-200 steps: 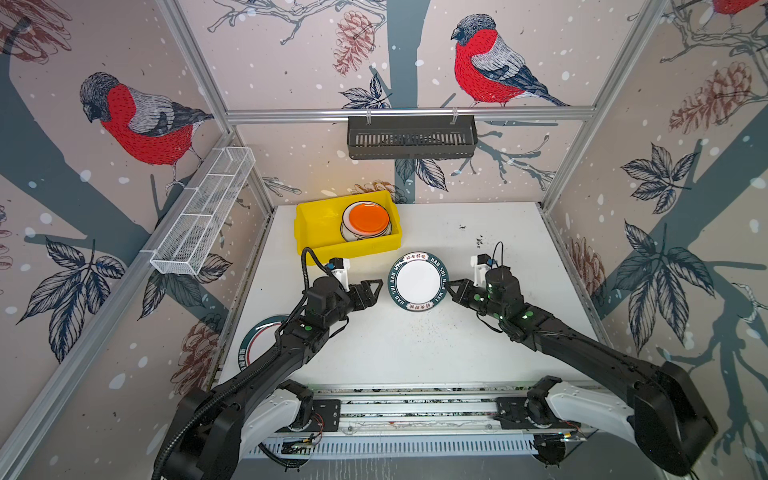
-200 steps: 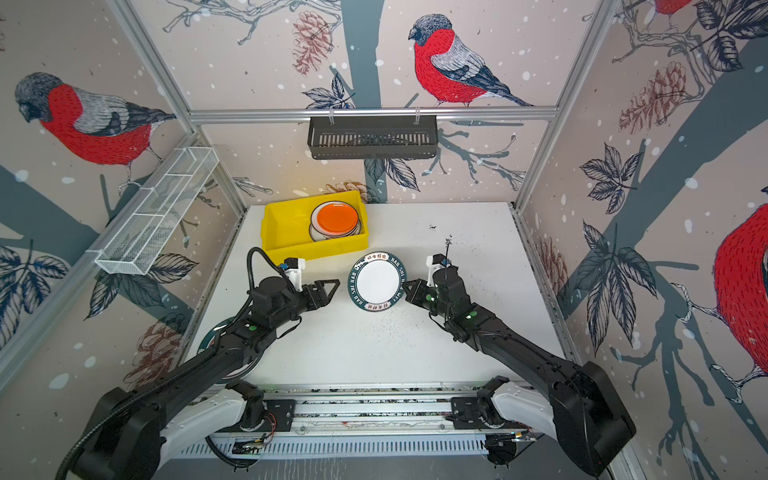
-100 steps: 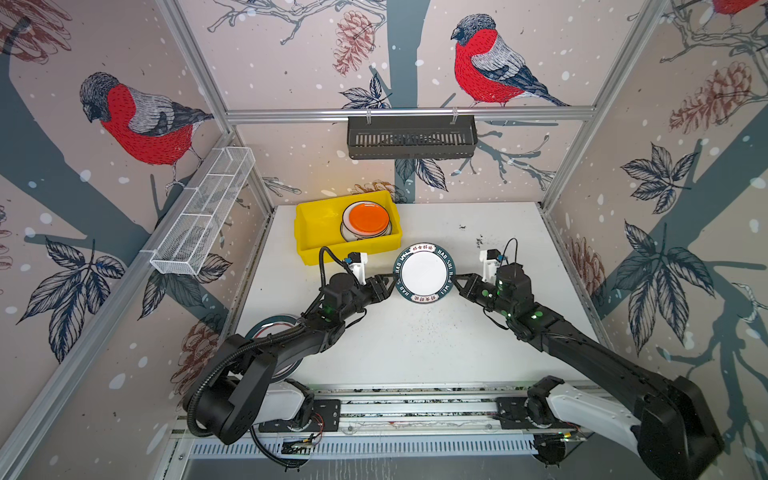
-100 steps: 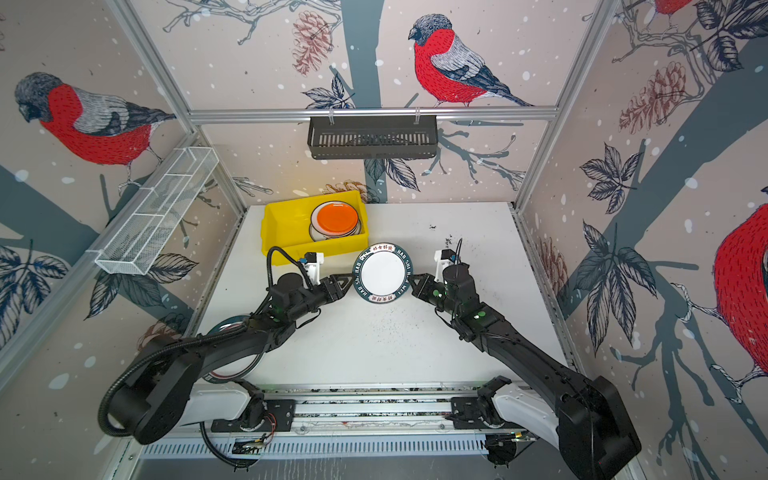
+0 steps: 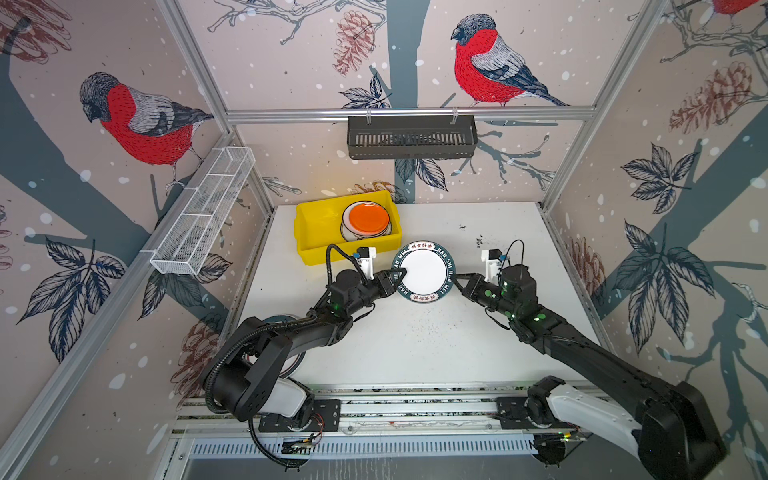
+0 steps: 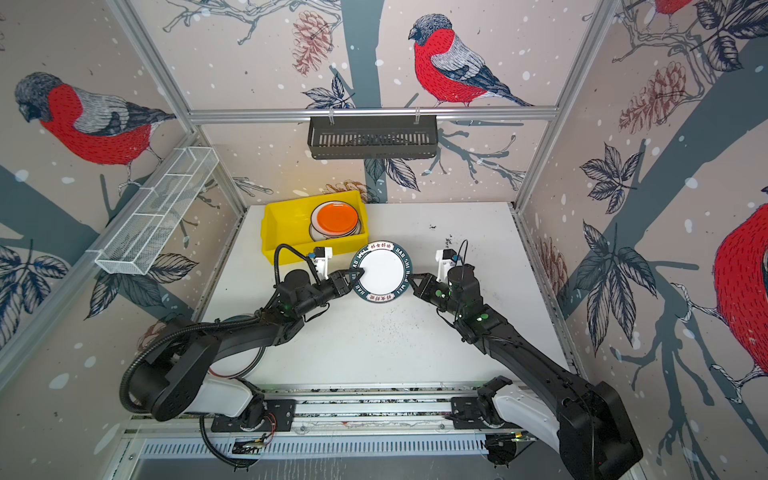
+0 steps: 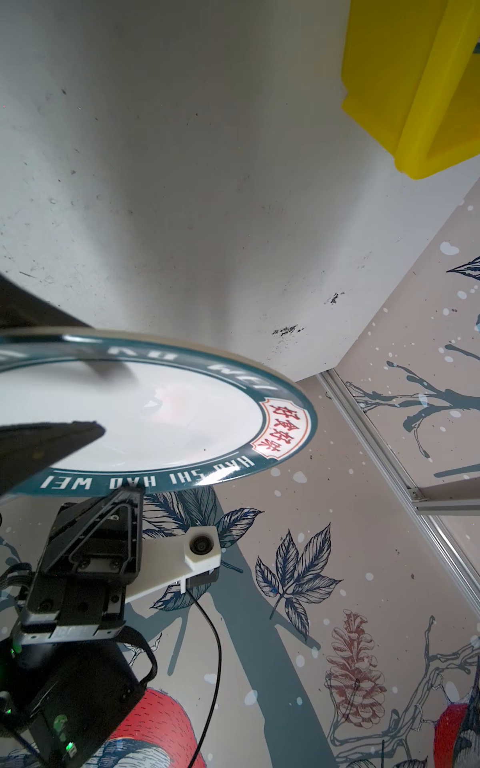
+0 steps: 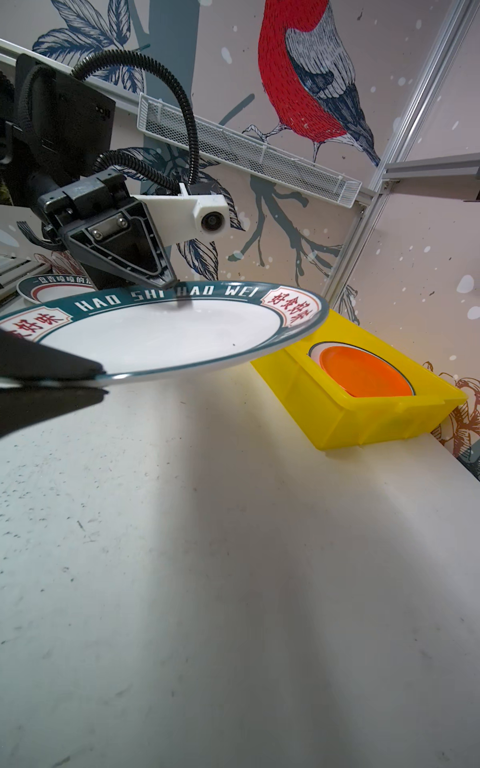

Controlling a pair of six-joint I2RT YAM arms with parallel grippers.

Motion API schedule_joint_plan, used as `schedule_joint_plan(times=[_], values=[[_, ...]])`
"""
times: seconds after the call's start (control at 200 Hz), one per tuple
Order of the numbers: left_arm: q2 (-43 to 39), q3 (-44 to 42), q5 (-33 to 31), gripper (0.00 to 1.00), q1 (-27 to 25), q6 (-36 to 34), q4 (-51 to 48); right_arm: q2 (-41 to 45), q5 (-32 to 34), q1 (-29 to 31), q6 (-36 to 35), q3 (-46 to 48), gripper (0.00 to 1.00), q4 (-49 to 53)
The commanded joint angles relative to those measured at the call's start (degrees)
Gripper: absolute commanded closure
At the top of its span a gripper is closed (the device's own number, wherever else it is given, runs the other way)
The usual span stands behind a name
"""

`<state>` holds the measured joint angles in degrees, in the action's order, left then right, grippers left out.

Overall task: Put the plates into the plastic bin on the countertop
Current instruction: 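Close the left gripper on the green-rim plate rim beside the right gripper, then carry the green-rim plate with the left gripper into the bin while the right withdraws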

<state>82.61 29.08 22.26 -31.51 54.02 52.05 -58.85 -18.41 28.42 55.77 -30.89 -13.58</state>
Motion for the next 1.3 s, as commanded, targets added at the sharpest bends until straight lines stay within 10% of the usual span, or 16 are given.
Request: schedule_joint_plan(times=[0.0, 0.366, 0.666, 1.297], values=[[0.5, 0.7, 0.7, 0.78, -0.1, 1.1, 4.6, 0.0, -1.4, -0.1, 0.7, -0.2, 0.98, -3.8], [2.0, 2.1, 1.5, 1.00, -0.2, 0.8, 3.6, -0.7, -0.7, 0.1, -2.2, -0.9, 0.97, -1.8], [2.2, 3.7, 1.2, 1.00, -0.2, -0.3, 1.1, 1.5, 1.1, 0.3, -5.2, -1.2, 0.42, 1.0], [3.5, 13.4, 0.1, 1.00, 2.8, -5.1, -7.9, 14.1, 11.0, 0.1, -10.4, -0.9, 0.00, 11.8]])
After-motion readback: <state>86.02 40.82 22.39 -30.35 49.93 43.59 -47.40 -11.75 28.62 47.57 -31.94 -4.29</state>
